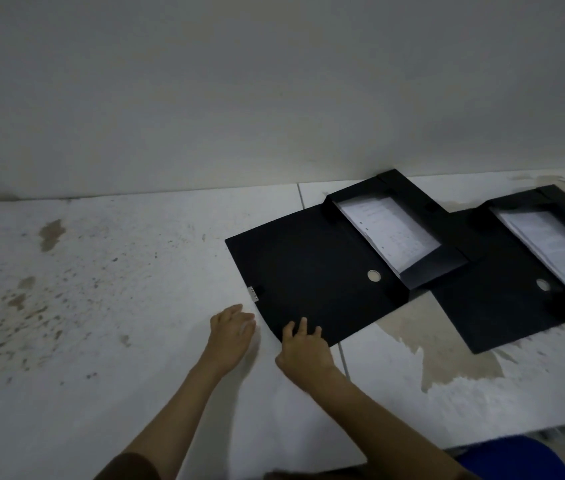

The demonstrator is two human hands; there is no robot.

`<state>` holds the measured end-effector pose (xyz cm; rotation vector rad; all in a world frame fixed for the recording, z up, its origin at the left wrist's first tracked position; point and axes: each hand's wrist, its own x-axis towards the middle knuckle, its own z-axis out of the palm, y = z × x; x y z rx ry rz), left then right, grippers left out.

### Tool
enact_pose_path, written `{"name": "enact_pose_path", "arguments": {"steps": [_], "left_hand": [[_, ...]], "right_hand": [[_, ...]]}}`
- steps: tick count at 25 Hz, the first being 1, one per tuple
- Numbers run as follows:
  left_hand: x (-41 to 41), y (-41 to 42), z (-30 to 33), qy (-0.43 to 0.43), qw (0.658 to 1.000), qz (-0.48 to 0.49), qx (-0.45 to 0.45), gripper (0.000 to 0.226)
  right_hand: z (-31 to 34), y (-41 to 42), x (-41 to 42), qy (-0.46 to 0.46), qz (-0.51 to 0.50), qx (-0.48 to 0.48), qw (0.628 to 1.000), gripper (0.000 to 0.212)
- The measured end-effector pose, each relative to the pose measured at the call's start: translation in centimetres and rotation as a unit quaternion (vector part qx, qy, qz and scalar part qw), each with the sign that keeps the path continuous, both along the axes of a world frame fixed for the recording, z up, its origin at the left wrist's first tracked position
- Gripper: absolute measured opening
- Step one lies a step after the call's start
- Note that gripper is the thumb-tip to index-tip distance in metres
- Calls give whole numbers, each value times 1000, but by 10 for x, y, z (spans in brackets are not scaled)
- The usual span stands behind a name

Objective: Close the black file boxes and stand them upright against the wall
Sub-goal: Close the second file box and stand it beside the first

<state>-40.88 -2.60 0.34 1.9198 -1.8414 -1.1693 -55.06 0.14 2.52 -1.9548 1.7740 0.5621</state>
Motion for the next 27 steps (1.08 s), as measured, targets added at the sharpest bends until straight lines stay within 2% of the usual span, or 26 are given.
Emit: {"name": "enact_pose_path", "arguments": {"steps": [3, 6, 8, 11, 14, 19, 21, 23, 25, 27], "left_hand": [[-26, 2, 14, 92, 990, 86, 61, 33], [-41, -3, 28, 215, 949, 198, 120, 31], [-39, -8, 35, 255, 929, 248, 106, 38], [-23, -11, 53, 304, 914, 265, 34, 31], [7, -11, 75, 277, 921, 271, -36, 30], [71, -6, 114, 174, 915, 332, -149, 33], [93, -6, 129, 140, 912, 349, -165, 33], [110, -7, 142, 136, 912, 346, -175, 31], [118, -8, 153, 144, 914, 334, -181, 29], [117, -9, 161, 150, 920, 314, -182, 27]], "right_hand": [[8, 2, -10, -3, 93, -58, 994, 47], [18, 2, -18, -32, 139, -108, 984, 36], [26, 2, -18, -66, 158, -142, 975, 34], [30, 5, -16, -182, 123, -193, 956, 46], [25, 5, -22, -271, 92, -175, 942, 65], [1, -3, -50, -272, 30, -234, 933, 68], [-8, -5, -61, -236, -5, -272, 933, 61], [-16, -8, -70, -154, -38, -302, 940, 55], [-21, -11, -77, -107, -106, -300, 942, 57], [-25, -12, -80, -112, -150, -250, 950, 64]]}}
